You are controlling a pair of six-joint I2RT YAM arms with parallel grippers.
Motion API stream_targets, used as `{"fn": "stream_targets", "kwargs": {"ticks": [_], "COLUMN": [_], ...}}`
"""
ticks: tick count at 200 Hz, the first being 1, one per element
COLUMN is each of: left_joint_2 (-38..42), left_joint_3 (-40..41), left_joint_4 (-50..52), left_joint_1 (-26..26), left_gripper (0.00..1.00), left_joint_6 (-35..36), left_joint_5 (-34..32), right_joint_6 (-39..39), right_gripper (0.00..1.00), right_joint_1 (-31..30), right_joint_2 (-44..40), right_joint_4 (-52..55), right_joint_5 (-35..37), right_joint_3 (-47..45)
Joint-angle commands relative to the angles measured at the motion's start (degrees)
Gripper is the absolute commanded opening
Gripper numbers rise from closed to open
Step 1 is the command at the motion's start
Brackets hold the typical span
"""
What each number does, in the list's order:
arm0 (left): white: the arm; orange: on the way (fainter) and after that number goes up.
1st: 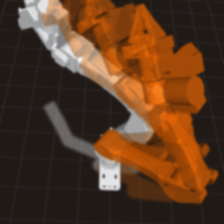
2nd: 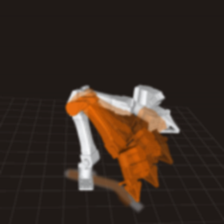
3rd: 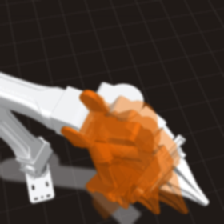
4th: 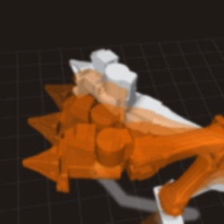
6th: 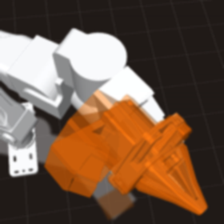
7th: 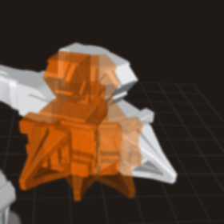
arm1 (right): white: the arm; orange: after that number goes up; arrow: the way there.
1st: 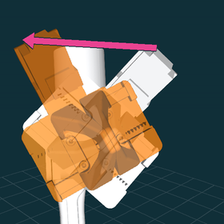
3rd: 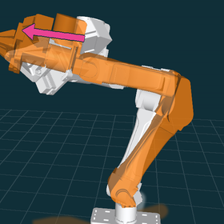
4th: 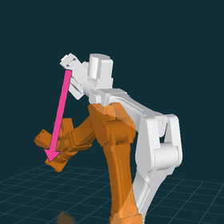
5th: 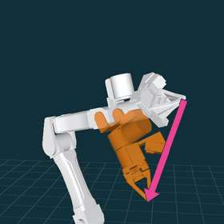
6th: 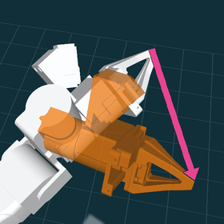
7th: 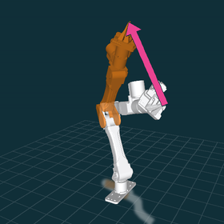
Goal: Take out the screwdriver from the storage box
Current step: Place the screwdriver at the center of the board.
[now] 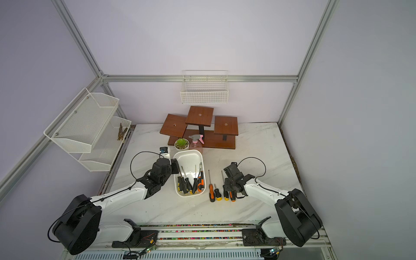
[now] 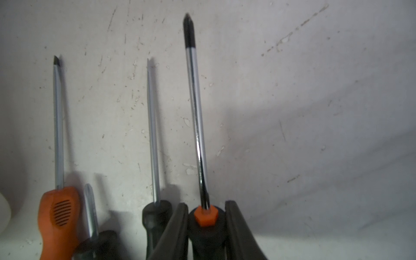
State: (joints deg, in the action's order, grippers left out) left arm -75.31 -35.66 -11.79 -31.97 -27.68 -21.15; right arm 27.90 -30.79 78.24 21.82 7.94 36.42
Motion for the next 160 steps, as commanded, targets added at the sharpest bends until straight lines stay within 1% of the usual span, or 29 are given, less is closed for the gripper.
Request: {"fn": "stream_targets", "kwargs": {"ticks": [1, 33, 63, 81, 118, 160], "left_joint_2": [0.3, 0.3, 0.4, 0.4, 0.5, 0.5], "left_joint_3": [-0.2, -0.1, 0.0, 0.0, 0.0, 0.1], "left_joint_4": [-1.8, -1.8, -1.9, -1.9, -1.9, -1.9], "left_joint_1": [-0.2, -0.2, -0.2, -0.2, -0.3, -0.3], "left_gripper": [0.00, 0.00, 0.00, 0.00, 0.00, 0.00], "left_joint_6": [0.7, 0.7, 0.7, 0.7, 0.7, 0.7], "left_joint_5": [0.3, 0.3, 0.4, 0.4, 0.3, 0.3], "right_joint_6": [-0.6, -0.6, -0.6, -0.6, -0.6, -0.5], "right_gripper": [0.19, 0.25, 0.32, 0.32, 0.38, 0.39], "right_joint_1": [0.4, 0.5, 0.4, 0.4, 0.5, 0.5], "right_joint_2": [0.6, 0.9, 0.8, 0.5, 0.4, 0.0], "right_joint_4": [-1.5, -1.4, -1.3, -1.3, -1.3, -1.1], "right_joint_5": [-0.5, -0.7, -0.7, -0.6, -0.7, -0.8], "right_joint_3": [0.1, 0.3, 0.3, 0.2, 0.1, 0.1]}}
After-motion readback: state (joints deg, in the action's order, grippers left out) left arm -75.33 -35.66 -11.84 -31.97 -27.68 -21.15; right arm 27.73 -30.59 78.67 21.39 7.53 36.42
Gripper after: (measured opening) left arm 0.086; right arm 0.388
